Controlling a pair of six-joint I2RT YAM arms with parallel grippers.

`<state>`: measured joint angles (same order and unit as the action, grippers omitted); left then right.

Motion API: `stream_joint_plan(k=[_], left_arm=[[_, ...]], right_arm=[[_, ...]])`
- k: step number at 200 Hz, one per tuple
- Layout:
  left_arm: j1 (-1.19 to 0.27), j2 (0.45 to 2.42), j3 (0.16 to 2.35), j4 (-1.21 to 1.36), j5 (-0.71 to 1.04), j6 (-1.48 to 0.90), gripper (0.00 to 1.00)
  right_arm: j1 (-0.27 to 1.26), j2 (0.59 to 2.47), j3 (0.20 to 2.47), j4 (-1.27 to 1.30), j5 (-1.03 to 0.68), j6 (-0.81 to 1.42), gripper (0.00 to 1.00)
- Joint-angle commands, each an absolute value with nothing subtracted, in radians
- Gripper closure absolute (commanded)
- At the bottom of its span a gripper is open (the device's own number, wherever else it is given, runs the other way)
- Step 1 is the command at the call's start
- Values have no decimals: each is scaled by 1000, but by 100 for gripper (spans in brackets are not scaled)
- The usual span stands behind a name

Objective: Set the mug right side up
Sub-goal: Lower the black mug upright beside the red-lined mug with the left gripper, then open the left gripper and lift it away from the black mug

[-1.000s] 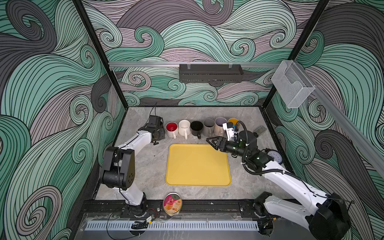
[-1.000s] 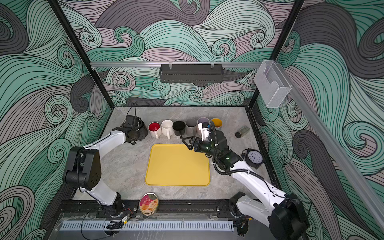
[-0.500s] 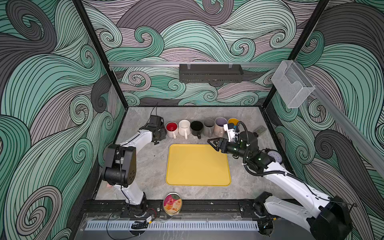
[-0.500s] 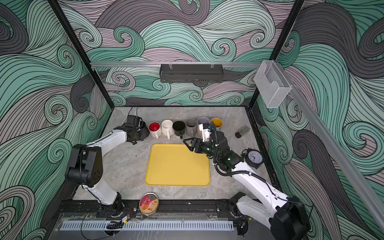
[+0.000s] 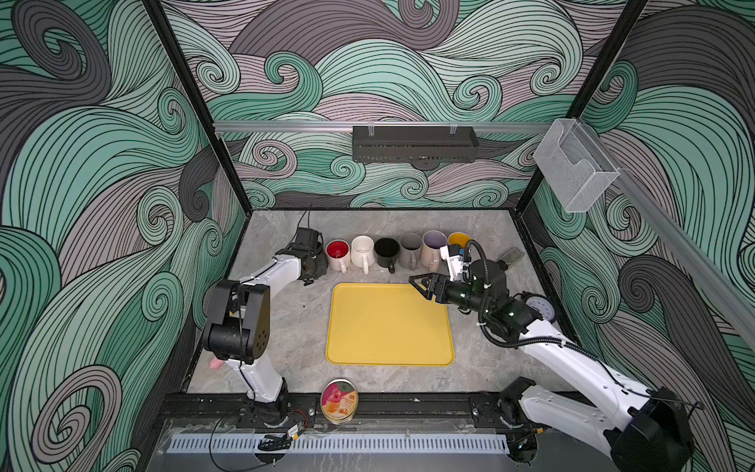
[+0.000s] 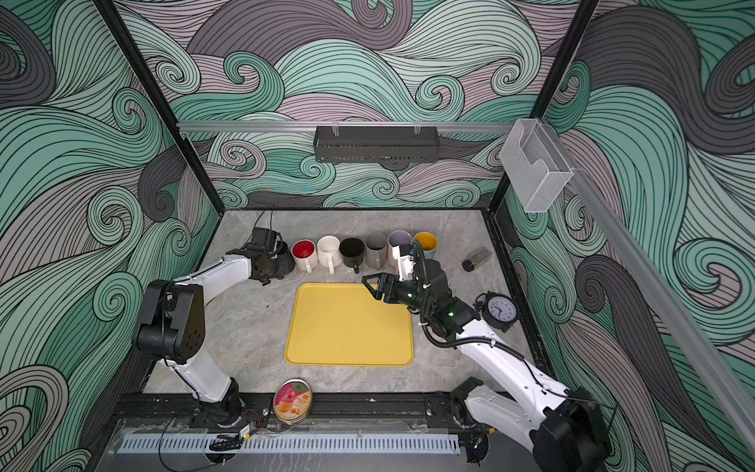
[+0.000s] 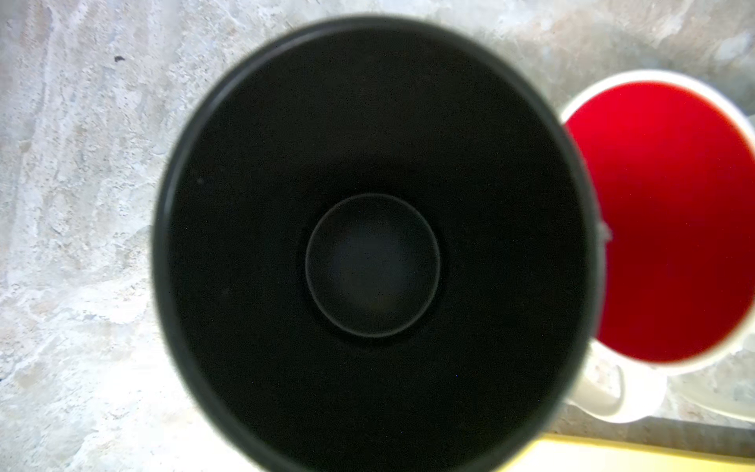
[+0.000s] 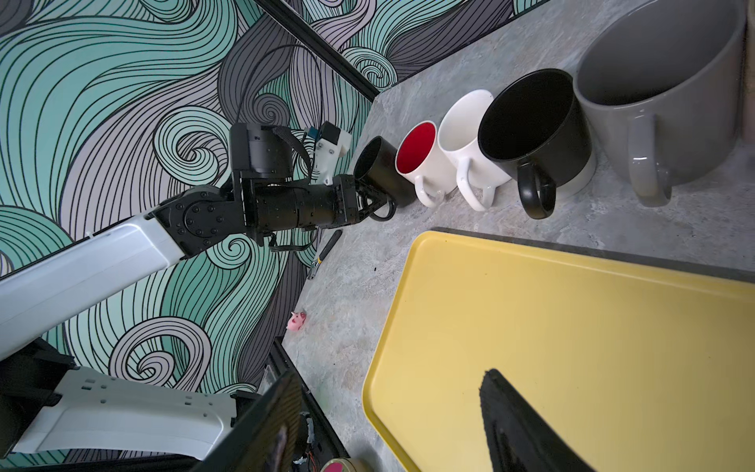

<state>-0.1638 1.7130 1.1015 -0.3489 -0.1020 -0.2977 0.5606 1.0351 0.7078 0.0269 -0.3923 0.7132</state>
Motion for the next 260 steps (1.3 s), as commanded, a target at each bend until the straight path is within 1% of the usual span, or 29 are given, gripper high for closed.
stream_joint_plan(k=[1,31,48,76,94,105,109,114,117,121,139,153,157,161,165,169,172,191,199,213,222,233,240,250,260], left_arm=[[-181,1706,1129,-301,-96,-287,75],[-196,1704,1123,-303,-111,-285,68],[-201,1681,1110,-306,-118,-290,63],[-204,1594,1066,-330,-151,-295,50],[-205,1510,1033,-360,-185,-306,44],[-211,1445,1008,-377,-229,-328,40],[-214,1422,998,-380,-243,-333,39],[-217,1376,983,-382,-269,-340,37],[-219,1358,973,-381,-281,-340,37],[-222,1336,962,-377,-291,-337,35],[-232,1215,897,-338,-380,-344,31],[-236,1128,811,-241,-414,-320,28],[-239,1101,777,-191,-418,-302,25],[-241,1076,744,-142,-427,-286,21],[-242,1049,697,-74,-434,-271,14],[-243,1022,651,-1,-430,-247,4],[-244,1001,621,54,-423,-224,2],[-243,908,389,437,-356,-21,1],[-239,905,344,530,-390,30,1],[-215,957,372,496,-506,42,1],[-194,1013,406,451,-528,74,2],[-167,1096,408,509,-548,89,2],[-140,1140,405,549,-517,69,1],[-98,1207,407,572,-400,35,2],[-79,1279,408,612,-324,20,2]], right_arm=[[554,1030,703,14,-375,696,30],[554,1030,703,6,-369,693,29],[554,1020,703,-1,-365,695,29],[554,996,713,-35,-342,675,29],[554,981,726,-73,-321,652,28],[554,976,736,-97,-307,632,24],[554,977,741,-109,-300,626,21],[554,976,749,-123,-290,617,13],[554,976,751,-132,-286,611,6],[553,977,757,-142,-277,602,1],[553,984,786,-199,-222,562,0],[554,992,810,-243,-167,529,1],[554,994,817,-256,-149,521,0],[554,994,823,-267,-128,515,0],[554,992,827,-275,-106,510,0],[553,991,832,-284,-79,506,0],[554,989,835,-290,-58,502,0],[560,970,830,-297,80,470,0],[561,965,825,-289,133,440,1],[562,968,815,-269,203,387,0],[563,977,816,-265,236,353,0],[563,989,816,-244,263,325,1],[562,998,813,-228,275,313,0],[563,1012,812,-210,280,300,1],[560,1029,814,-195,288,289,0]])
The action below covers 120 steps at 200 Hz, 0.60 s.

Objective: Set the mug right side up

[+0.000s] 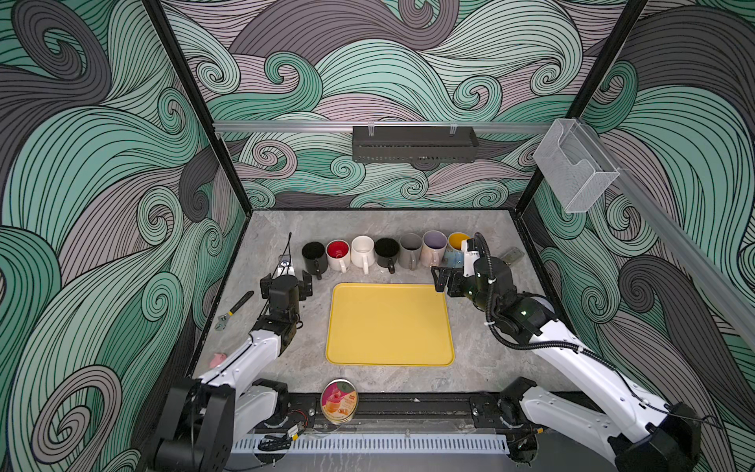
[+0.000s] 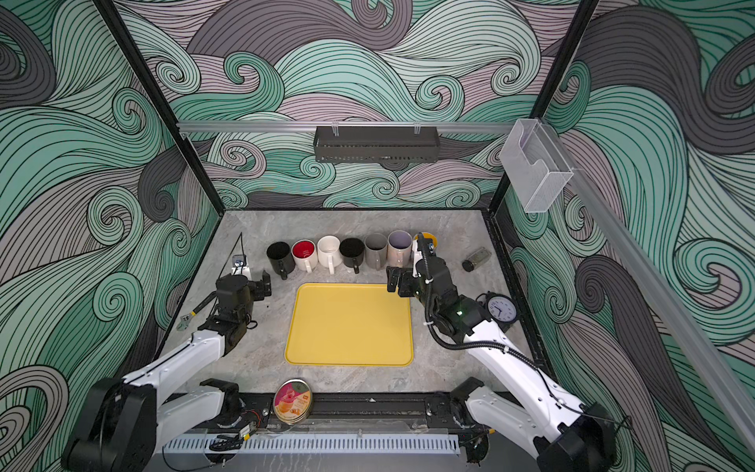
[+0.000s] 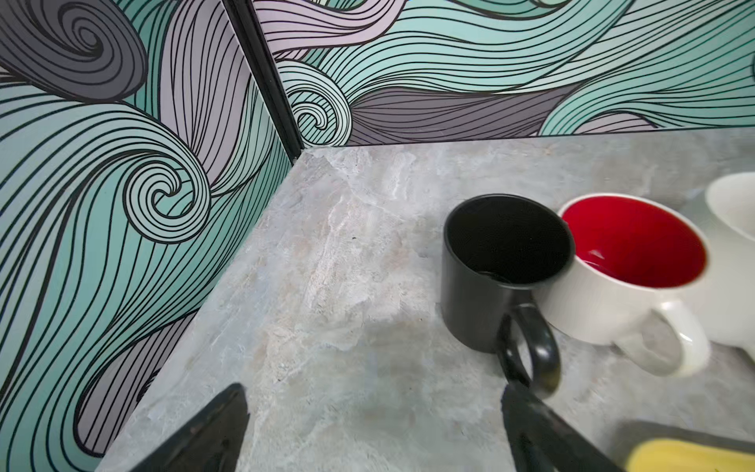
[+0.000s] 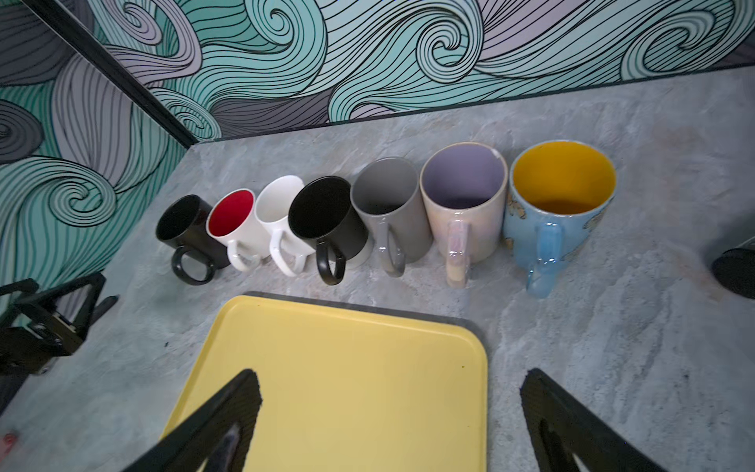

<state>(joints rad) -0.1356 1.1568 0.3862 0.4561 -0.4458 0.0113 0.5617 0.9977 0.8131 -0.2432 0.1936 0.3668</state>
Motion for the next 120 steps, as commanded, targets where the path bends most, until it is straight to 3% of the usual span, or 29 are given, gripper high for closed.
stream_joint_plan(k=[1,41,65,79,120], left_arm=[[-78,1285,408,616,-318,21,1],[14,1552,385,883,-95,14,3],[51,1519,479,636,-30,-21,1],[55,1546,454,734,-28,-11,1],[55,1523,481,643,-31,-23,1]], right_arm=[[561,1031,814,-194,290,290,0],[548,1049,747,-55,435,172,0],[507,1093,715,-35,557,98,0],[487,1121,678,28,608,28,0],[378,1189,594,240,677,-38,0]])
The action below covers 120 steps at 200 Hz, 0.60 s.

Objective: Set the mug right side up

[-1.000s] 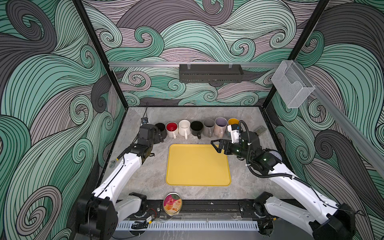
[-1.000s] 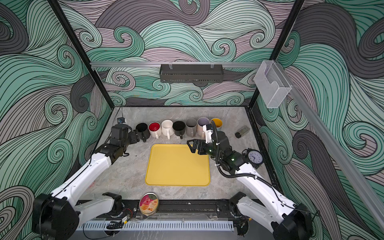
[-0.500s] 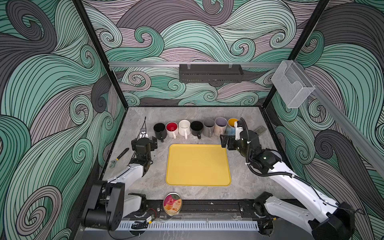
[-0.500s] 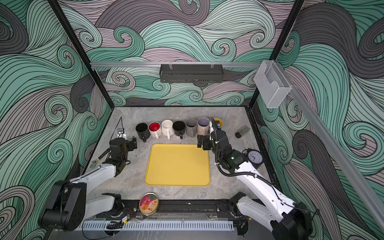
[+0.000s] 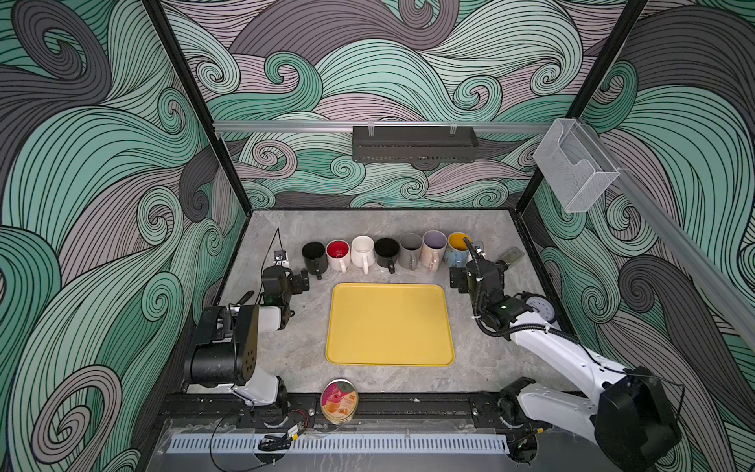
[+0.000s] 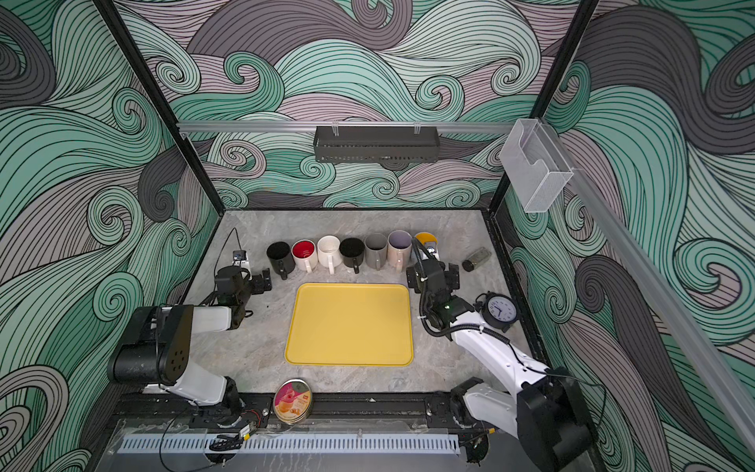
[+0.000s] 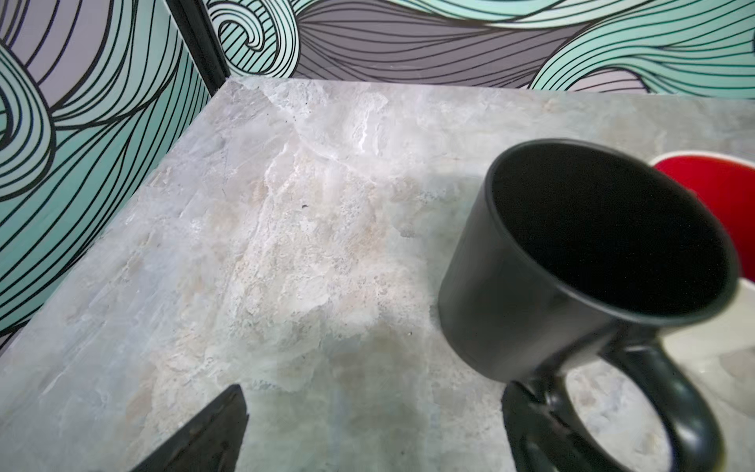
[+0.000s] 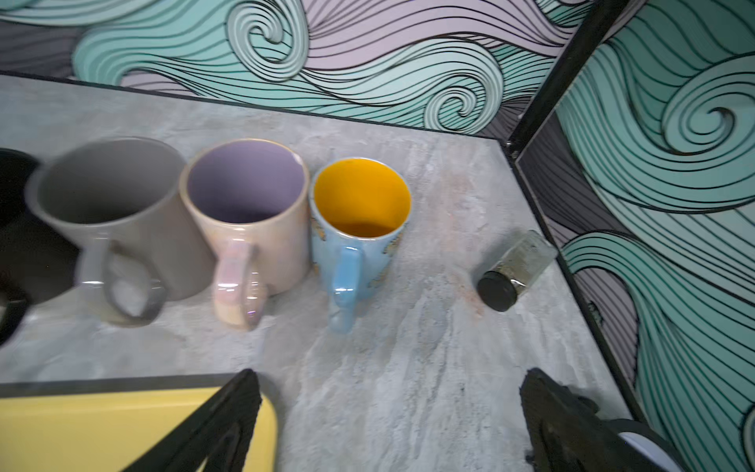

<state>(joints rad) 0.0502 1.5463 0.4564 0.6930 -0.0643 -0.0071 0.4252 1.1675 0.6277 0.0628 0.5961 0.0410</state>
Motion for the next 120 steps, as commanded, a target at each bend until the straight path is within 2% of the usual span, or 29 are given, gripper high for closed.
stream_joint_plan(k=[1,50,67,81,97,112,120], left_arm=[[55,1522,481,644,-31,-23,1],[55,1527,476,663,-32,-21,1],[55,1525,477,660,-32,-22,1],[55,1526,477,657,-32,-21,1],[55,1525,477,656,-32,-22,1],[55,1526,477,657,-33,-21,1],[55,1526,477,657,-32,-21,1]], right_arm=[[375,1191,592,247,677,-38,1],[285,1385,482,592,619,-93,0],[258,1491,437,809,634,-129,1],[209,1540,421,899,554,-109,1],[136,1483,434,750,428,-24,1],[62,1515,391,827,250,4,0],[52,1579,371,981,230,-11,1]])
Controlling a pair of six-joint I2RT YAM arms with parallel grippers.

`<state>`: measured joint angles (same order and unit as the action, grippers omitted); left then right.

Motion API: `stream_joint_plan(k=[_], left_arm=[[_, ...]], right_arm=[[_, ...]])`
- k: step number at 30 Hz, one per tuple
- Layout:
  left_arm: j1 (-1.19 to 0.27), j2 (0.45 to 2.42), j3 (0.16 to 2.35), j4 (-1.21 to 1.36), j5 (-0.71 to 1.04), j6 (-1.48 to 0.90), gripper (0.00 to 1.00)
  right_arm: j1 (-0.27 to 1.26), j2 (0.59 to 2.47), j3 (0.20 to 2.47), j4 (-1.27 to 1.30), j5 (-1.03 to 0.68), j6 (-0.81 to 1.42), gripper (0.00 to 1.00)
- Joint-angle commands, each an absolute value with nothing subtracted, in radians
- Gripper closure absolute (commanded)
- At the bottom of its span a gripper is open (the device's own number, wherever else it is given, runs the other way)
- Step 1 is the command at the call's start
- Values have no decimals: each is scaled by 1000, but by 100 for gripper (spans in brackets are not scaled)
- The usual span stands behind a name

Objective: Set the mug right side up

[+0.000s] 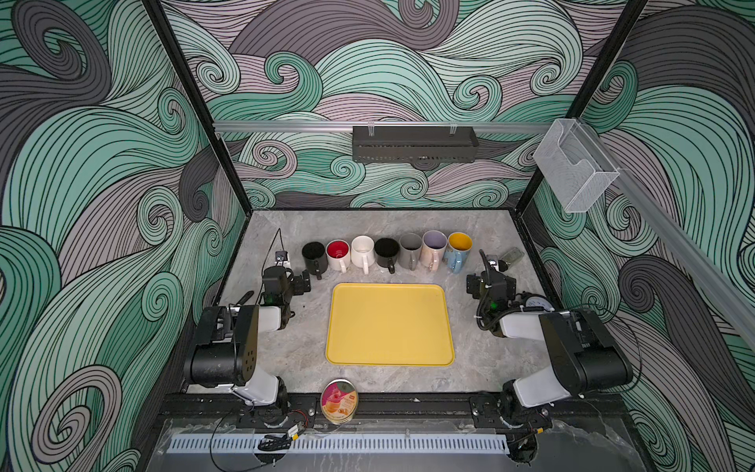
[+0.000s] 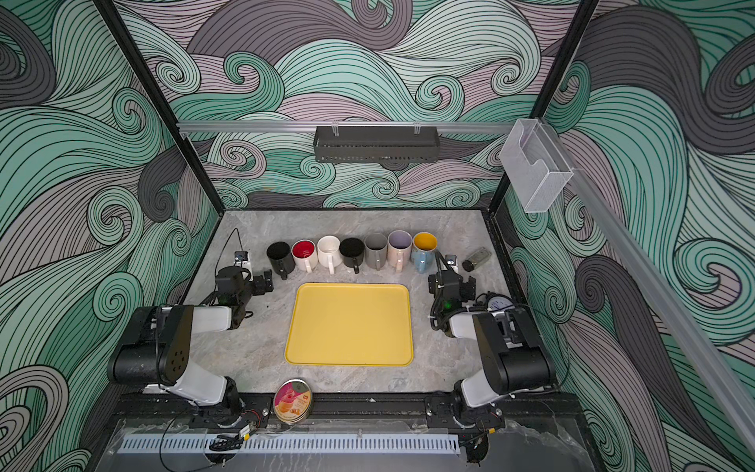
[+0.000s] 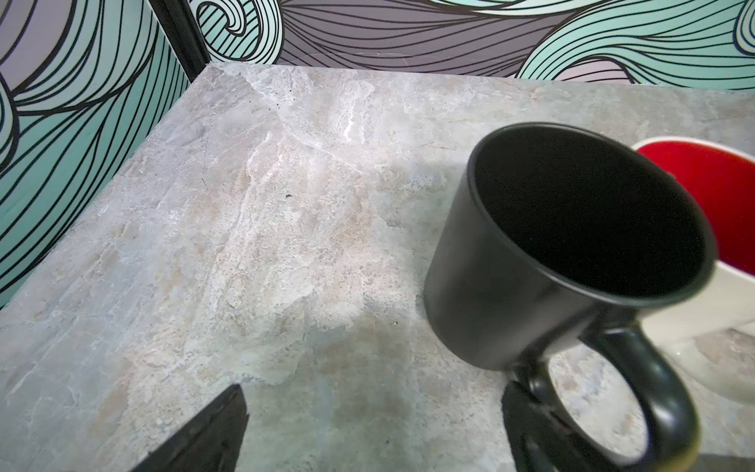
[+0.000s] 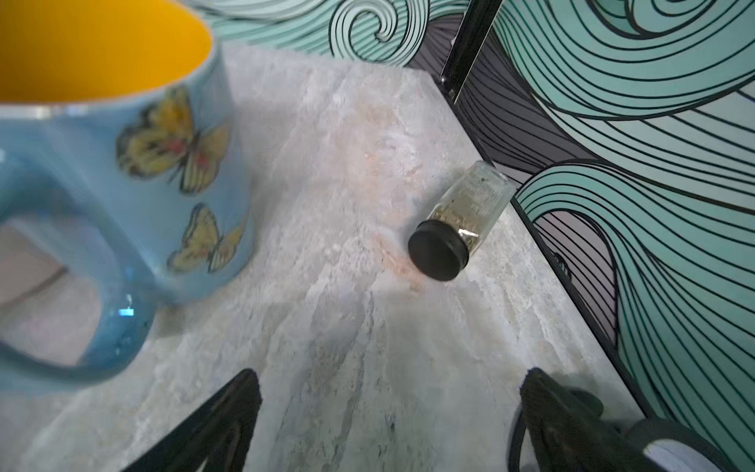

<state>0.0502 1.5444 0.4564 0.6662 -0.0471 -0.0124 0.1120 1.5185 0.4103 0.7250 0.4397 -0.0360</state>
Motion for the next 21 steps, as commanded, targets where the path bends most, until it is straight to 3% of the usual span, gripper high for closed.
stream_joint_plan(k=[1,3,5,7,9,21], left_arm=[[55,1526,477,656,-32,-21,1],[55,1526,477,656,-31,-21,1],[55,1526,476,656,-32,-21,1],[55,1525,476,656,-32,-21,2],[54,1523,474,658,-31,-21,1],[55,1525,477,657,-33,-21,2]], right_arm=[[53,1581,370,989,231,-12,1],[50,1520,404,807,220,6,1],[55,1566,368,972,226,-15,1],[56,1521,392,843,223,-4,1],[56,1554,373,936,222,-12,1],[43,1533,393,862,186,-5,1]])
